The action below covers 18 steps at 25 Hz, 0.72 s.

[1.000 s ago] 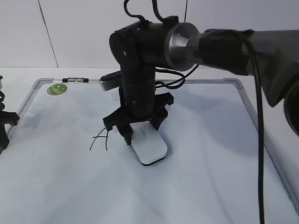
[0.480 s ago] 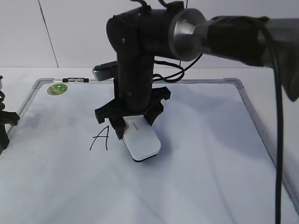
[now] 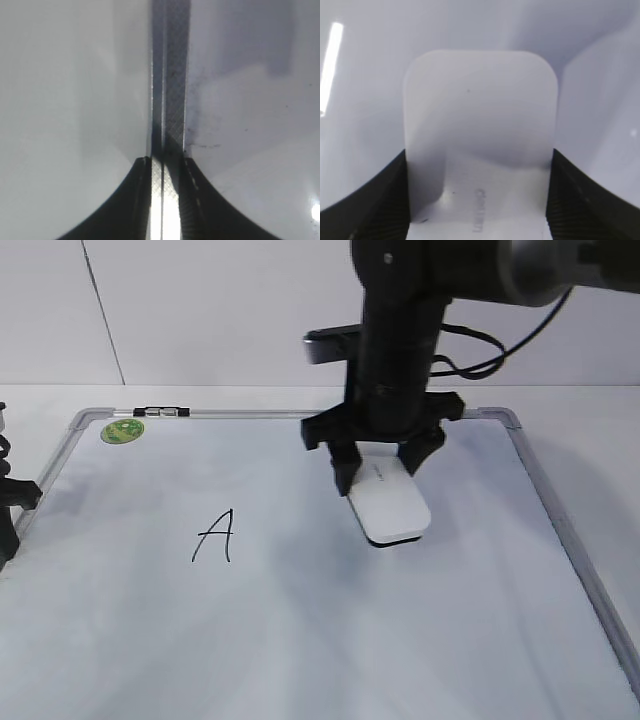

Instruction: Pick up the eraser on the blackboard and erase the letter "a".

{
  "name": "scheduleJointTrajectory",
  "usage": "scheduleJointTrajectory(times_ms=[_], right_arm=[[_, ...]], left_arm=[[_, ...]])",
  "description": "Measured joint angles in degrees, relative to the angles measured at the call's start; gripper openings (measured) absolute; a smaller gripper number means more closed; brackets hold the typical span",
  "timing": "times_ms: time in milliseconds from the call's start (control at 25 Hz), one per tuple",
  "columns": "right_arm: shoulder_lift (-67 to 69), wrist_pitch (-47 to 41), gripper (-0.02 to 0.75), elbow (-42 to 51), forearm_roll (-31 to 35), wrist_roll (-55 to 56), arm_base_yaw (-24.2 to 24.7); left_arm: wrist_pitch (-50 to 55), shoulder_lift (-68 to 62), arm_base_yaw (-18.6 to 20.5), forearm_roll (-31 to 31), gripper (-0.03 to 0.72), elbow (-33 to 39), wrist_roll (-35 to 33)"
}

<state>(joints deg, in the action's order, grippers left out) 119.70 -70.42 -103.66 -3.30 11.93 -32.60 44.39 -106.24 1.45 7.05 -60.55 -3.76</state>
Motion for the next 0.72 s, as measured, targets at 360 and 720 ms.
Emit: scheduleJointTrajectory(times_ms=[360, 720], right_arm=[[-6.1, 0.1, 0.521, 8.7, -2.1, -0.7, 12.1], [-6.4, 0.3, 0.521, 15.0, -2.3, -2.4, 18.7]], left_arm=[[0.0, 0.0, 0.0, 0.0, 0.119, 0.0, 0.0], [0.0, 0.0, 0.0, -0.1, 0.119, 0.0, 0.0]])
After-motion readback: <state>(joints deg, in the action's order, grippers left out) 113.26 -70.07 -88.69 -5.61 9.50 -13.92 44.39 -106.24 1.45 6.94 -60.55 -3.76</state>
